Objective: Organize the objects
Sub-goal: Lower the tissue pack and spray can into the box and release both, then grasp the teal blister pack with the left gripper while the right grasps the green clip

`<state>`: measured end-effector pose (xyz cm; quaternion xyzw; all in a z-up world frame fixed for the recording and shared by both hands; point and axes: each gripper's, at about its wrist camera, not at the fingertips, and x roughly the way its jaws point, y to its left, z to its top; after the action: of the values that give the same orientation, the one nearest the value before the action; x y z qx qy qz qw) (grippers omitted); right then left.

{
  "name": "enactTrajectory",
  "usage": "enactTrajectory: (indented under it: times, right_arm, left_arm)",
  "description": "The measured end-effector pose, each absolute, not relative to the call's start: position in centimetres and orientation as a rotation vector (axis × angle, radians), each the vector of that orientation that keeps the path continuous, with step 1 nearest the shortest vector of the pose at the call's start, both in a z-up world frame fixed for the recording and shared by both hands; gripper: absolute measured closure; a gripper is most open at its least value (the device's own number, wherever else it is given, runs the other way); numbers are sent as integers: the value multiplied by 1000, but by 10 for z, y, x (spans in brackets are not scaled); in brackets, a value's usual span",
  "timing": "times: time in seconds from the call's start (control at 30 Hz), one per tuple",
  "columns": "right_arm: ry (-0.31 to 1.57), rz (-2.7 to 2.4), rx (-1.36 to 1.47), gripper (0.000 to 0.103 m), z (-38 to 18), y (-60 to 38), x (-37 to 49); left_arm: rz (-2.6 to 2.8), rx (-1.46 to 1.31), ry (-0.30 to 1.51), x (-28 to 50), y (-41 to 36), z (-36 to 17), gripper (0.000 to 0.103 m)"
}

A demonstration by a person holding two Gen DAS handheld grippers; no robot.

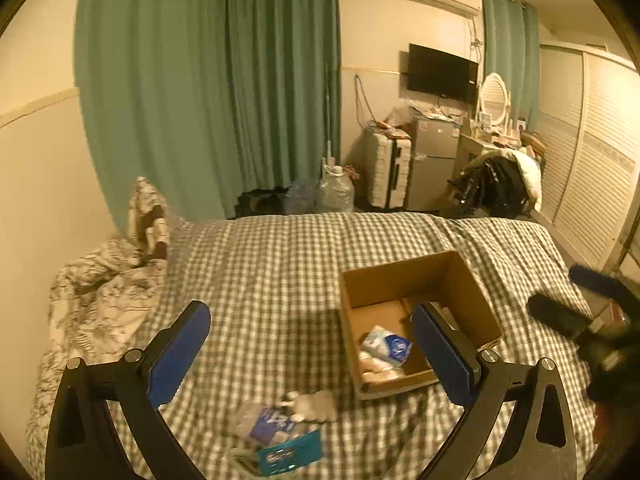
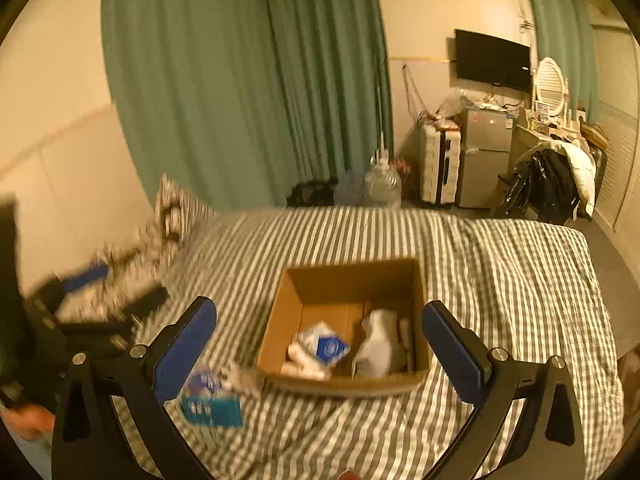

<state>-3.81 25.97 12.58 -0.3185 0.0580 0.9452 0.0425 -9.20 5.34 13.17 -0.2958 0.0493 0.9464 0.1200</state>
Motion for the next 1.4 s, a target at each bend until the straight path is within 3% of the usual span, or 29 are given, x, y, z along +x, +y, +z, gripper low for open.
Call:
enactTrajectory:
  times: [0.3, 0.8, 0.9, 1.23, 1.33, 1.4]
  right_arm:
    - [121, 2868, -1146, 0, 67, 211, -35]
    - [-20, 2783, -1376, 0, -62, 158, -67]
    - [-77, 2750, -1416, 0, -83, 153, -70]
    - [82, 2660, -1463, 0, -100, 179, -78]
    - [63, 2647, -1466, 0, -102, 178, -79]
    - [45, 2641, -1463, 1, -102, 177, -80]
  left_arm:
    - [2848, -955, 89, -84, -11, 97, 0]
    - [2805, -1435, 95, -91, -53, -86, 0]
    - [2784, -1428, 73, -88, -53, -92, 0]
    - [2538, -1432, 158, -102, -2, -118, 1]
    - [2463, -1412, 188, -102, 12, -123, 19]
    - [2426, -1410, 222, -99, 19, -125, 46]
